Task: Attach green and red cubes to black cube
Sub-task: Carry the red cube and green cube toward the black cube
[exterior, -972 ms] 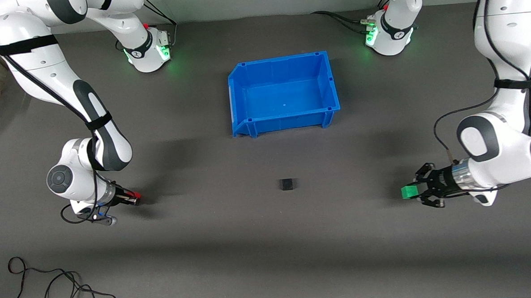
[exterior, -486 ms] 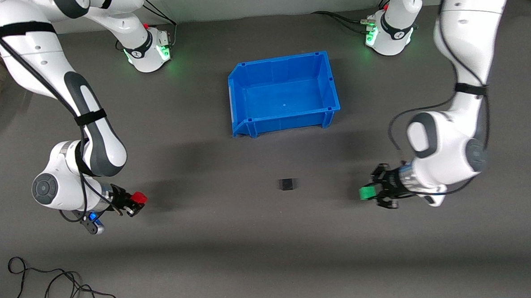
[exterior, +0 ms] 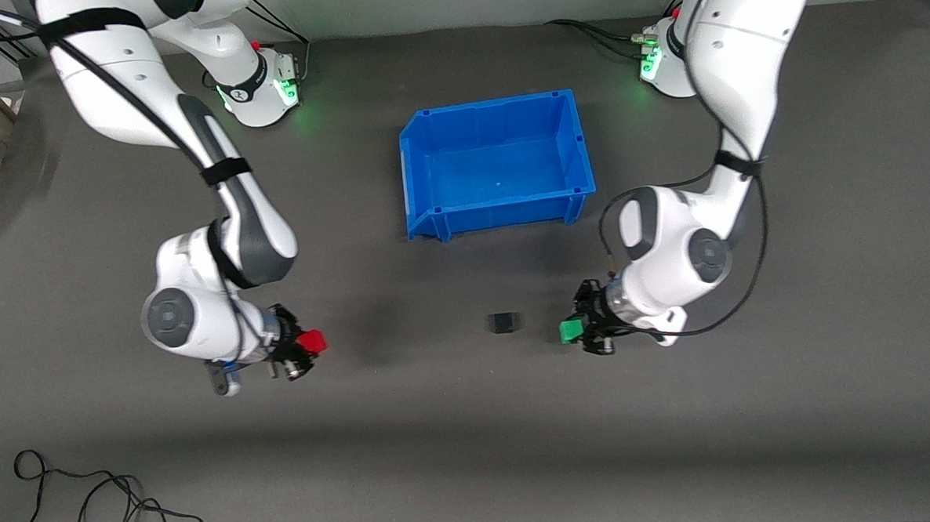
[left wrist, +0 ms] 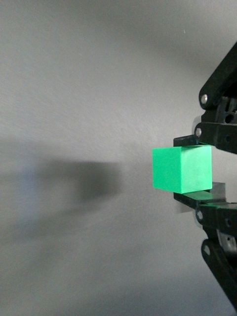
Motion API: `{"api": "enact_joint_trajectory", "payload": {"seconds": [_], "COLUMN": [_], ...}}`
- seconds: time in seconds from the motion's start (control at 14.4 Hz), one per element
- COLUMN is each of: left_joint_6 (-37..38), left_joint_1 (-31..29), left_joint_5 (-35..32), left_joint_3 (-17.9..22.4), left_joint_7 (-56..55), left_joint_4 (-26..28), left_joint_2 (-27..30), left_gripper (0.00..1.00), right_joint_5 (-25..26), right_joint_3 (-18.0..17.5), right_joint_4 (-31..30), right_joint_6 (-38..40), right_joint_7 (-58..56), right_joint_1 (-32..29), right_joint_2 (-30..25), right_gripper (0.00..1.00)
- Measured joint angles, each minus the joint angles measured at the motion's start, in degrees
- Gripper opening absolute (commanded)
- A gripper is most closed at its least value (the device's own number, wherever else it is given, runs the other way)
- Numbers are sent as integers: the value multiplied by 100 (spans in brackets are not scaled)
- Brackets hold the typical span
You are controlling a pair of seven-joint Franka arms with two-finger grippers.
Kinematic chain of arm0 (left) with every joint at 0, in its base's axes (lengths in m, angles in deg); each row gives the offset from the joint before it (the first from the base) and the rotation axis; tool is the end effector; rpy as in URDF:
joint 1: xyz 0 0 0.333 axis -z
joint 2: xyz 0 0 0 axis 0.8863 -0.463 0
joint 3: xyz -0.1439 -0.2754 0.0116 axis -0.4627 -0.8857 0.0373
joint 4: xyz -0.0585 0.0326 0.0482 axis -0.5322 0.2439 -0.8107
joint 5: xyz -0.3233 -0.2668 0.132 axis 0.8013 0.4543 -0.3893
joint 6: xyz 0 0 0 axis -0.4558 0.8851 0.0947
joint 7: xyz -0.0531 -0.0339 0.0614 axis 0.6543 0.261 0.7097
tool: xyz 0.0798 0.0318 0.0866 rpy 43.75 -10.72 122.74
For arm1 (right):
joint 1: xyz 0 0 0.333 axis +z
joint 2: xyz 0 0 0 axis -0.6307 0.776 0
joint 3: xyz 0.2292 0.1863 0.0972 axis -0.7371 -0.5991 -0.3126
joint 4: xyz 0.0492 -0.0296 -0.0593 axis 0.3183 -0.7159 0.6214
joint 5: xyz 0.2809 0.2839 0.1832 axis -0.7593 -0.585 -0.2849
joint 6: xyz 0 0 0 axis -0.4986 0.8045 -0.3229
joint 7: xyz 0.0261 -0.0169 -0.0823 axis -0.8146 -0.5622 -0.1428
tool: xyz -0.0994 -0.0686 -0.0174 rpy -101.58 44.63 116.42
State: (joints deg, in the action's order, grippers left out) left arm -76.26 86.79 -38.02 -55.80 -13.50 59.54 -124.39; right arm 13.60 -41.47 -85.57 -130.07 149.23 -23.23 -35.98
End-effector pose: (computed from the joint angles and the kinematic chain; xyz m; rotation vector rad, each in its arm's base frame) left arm 0.6554 -0.3164 0.1890 1.9244 2.0329 -0.3097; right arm 0.7052 0.2153 0.2420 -2.4929 1.8398 0.1739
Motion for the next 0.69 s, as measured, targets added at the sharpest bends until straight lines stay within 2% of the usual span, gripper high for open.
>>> {"api": "enact_joint_trajectory", "payload": {"seconds": [0.28, 0.69], "left_joint_6": [-592, -612], "left_joint_1": [390, 570], "left_joint_5": [4, 4], "left_joint_3": [1, 2], "left_joint_7": [-115, -372], "left_joint_4": [-31, -287], "left_joint_2": [-336, -555], "left_gripper": [24, 24], "right_joint_5": [-2, -5], "right_joint_3": [-9, -21], "right_joint_4": [510, 950], "right_joint_6": [111, 141], "right_joint_7": [1257, 2731], "right_joint_1": [337, 1188], "right_joint_2": [314, 767], "right_gripper": [0, 0]}}
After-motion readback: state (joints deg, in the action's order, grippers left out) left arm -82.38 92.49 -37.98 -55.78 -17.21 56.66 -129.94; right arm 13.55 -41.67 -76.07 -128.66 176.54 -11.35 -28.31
